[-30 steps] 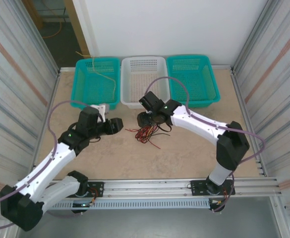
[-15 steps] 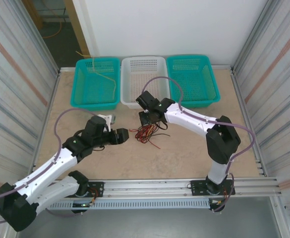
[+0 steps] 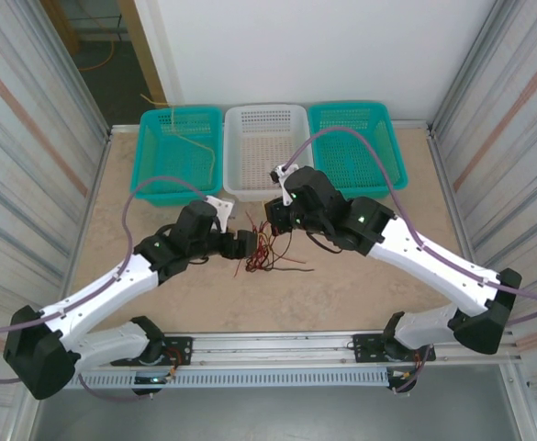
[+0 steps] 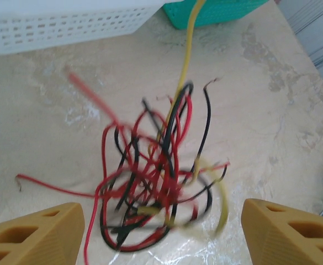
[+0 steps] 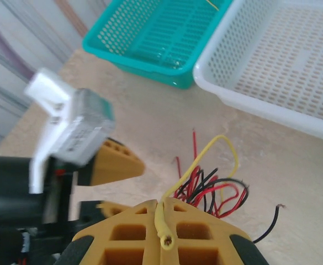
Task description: Untangle the cables
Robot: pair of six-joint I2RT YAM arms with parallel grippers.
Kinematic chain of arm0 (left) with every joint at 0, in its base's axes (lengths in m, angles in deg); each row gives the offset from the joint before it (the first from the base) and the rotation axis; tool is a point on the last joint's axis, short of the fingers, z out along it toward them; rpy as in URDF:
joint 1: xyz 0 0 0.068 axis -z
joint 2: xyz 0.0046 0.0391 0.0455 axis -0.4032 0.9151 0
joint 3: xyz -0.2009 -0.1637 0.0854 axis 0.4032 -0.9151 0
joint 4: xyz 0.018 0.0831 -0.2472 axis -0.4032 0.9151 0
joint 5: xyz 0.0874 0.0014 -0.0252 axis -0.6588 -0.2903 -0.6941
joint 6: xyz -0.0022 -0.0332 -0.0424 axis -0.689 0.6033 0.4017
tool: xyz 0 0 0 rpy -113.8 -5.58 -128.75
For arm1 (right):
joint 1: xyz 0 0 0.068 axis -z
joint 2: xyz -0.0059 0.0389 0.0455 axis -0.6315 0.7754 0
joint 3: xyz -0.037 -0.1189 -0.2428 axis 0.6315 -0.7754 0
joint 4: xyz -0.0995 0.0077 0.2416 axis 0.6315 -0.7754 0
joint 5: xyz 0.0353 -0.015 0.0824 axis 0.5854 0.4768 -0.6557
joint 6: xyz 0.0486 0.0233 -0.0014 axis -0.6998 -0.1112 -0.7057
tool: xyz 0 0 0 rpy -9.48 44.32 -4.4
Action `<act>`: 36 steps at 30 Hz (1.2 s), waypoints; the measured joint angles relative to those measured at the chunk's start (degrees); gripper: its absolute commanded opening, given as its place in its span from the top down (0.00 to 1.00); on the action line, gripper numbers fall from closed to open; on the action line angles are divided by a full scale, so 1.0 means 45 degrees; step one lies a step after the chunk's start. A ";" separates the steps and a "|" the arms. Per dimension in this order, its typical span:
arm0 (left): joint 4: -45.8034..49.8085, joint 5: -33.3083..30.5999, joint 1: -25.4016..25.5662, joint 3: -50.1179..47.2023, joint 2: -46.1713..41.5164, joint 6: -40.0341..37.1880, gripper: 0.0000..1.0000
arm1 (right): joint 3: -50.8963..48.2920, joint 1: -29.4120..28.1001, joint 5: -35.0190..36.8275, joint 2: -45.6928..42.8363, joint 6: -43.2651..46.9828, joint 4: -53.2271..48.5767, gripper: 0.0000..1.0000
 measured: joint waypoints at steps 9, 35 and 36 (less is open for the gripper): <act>-0.0840 0.0044 0.0126 0.0384 0.0034 -0.0476 0.31 | 0.0301 -0.0053 0.0044 -0.0622 0.0010 0.0170 1.00; 0.0418 0.0529 0.0379 0.0923 -0.0306 -0.0568 0.30 | 0.1627 0.0403 0.0957 -0.1841 0.0729 0.0136 1.00; 0.0729 0.0437 0.0379 0.1379 -0.0335 -0.0714 0.27 | 0.1637 0.0403 0.0971 -0.1889 0.0758 0.0141 1.00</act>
